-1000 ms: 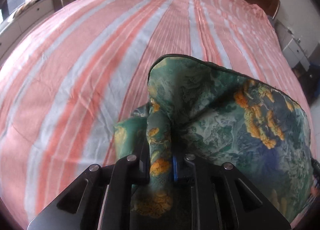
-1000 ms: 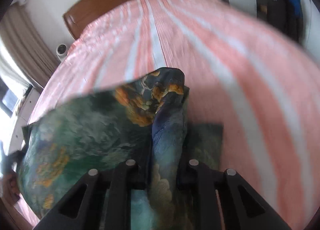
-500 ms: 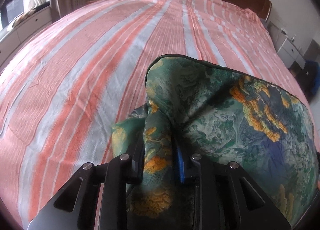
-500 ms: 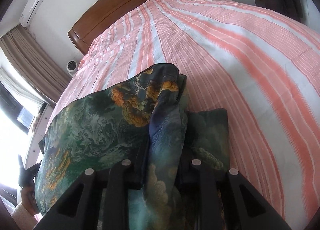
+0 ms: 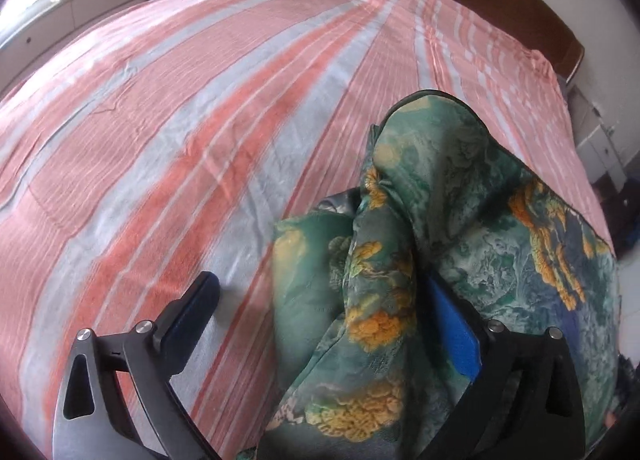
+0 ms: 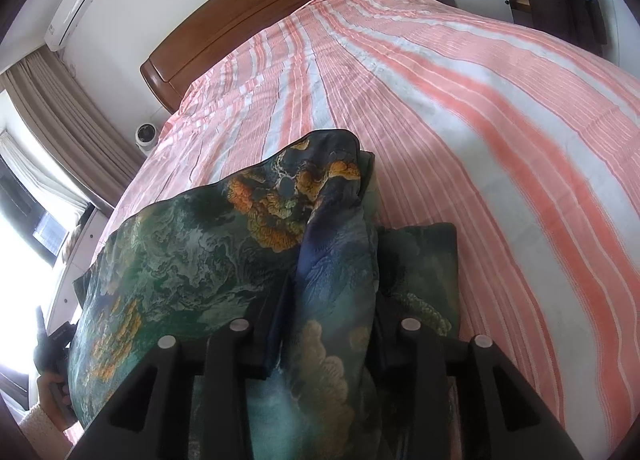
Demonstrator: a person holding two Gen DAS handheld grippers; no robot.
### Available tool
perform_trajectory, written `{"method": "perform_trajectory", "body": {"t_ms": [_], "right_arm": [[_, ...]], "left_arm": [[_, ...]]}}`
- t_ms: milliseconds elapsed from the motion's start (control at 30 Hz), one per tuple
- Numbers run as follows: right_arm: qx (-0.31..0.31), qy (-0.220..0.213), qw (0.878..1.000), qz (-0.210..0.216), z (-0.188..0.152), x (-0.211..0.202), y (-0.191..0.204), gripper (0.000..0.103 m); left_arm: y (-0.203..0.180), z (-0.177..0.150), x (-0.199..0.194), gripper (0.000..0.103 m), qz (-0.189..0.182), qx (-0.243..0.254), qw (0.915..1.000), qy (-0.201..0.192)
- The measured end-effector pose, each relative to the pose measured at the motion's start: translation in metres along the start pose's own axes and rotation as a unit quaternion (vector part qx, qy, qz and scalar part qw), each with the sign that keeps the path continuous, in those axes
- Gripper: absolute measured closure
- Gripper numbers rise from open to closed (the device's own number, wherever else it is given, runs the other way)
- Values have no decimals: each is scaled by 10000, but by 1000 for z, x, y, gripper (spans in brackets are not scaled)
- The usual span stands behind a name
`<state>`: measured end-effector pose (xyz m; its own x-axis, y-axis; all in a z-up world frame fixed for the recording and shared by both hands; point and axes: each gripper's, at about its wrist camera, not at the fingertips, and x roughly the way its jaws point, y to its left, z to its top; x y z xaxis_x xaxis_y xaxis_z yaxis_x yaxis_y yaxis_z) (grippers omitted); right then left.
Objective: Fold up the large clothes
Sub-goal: 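Lift the held edge with both grippers and fold it over the jacket, then open both grippers and release the folded jacket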
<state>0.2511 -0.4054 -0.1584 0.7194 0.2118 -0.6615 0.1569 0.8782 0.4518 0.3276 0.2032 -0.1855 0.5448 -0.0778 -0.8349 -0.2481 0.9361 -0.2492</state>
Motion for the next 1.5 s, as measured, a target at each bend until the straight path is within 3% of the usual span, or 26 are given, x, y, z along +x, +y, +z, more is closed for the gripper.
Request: {"method": "perform_trajectory", "body": {"t_ms": [133,233,367,500,667,800,933,1133,1233,1400,1500], "right_arm": [[-184,-11,9998,-55,3,-13,10,27],[-379,-207,9984,-355,4,-34,21,16],[-784,-573,9939,-520,-3,-76,44,16],[-1411,-693,9871,-315,-31,-109,79,12],[-1969,-329,9799,-42,-83,-112,108,12],[-2095,-5,9777,-108,-114,-101,108,12],[-2164,-77,9760,-216,-130,-109,106,12],[-2025,-207,9788,-219,-133,-119,98,12],[-1913,-254,9810,-184,-137,-124,93,12],[-1823,-271,9828,-109,-151,-128,84,12],[-1801,-228,9834,-27,-160,-128,80,12]], "left_arm": [[-3,-1,-16,3,106,143,9998,-95],[-9,-6,-40,3,254,486,9979,-335],[-19,-19,-75,3,439,916,9927,-643],[-30,-36,-103,3,415,1298,9872,-829],[-56,-63,-121,3,429,1909,9764,-918],[-85,-74,-133,3,313,2301,9683,-922],[-123,-77,-142,3,20,2623,9603,-947],[-199,-69,-126,3,-266,3154,9441,-917],[-230,-67,-103,3,-376,3283,9411,-721],[-255,-77,-55,3,-105,3393,9399,-360],[-256,-100,-44,3,17,3574,9334,-329]]}}
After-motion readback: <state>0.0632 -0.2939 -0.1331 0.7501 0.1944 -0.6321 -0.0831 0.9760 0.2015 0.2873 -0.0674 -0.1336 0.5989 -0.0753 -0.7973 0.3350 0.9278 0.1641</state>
